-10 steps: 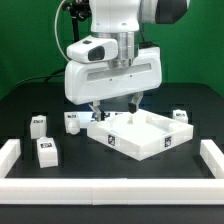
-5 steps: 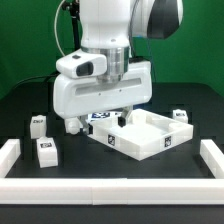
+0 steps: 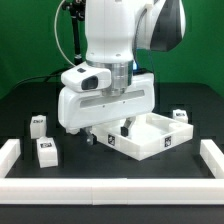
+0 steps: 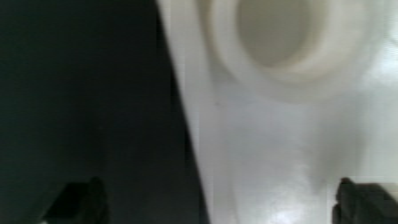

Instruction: Assemble one leg

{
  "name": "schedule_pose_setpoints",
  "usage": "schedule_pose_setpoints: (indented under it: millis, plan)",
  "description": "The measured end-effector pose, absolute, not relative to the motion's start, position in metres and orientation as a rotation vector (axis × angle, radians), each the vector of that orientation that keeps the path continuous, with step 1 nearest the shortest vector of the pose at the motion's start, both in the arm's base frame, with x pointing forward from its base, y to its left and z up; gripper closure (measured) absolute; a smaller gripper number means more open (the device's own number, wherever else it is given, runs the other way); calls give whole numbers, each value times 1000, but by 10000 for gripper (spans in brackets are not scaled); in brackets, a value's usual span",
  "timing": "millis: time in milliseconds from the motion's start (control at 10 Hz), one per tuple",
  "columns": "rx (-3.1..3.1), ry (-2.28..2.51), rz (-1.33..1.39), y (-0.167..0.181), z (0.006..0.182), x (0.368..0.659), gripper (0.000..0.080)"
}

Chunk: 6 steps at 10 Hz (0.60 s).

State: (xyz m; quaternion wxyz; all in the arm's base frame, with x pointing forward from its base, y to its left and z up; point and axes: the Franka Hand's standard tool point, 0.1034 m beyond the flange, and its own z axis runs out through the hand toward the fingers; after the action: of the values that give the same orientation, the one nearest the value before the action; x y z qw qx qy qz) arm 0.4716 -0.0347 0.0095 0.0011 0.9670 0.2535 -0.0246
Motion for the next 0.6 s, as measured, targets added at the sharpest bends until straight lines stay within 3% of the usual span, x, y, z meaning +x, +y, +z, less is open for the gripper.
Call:
schedule_pose_setpoints:
  millis: [100,200,300,400,500,600]
  plan:
    - [3036,795,-77,-35,10,472,344]
    - [3036,795,-77,-35,10,472,344]
    - [3036,795,-77,-35,10,472,548]
    - [3036,795,-77,-35,10,472,548]
    - [3037,790,-77,-35,10,472,717]
    - [3037,790,-78,-35,10,471,746]
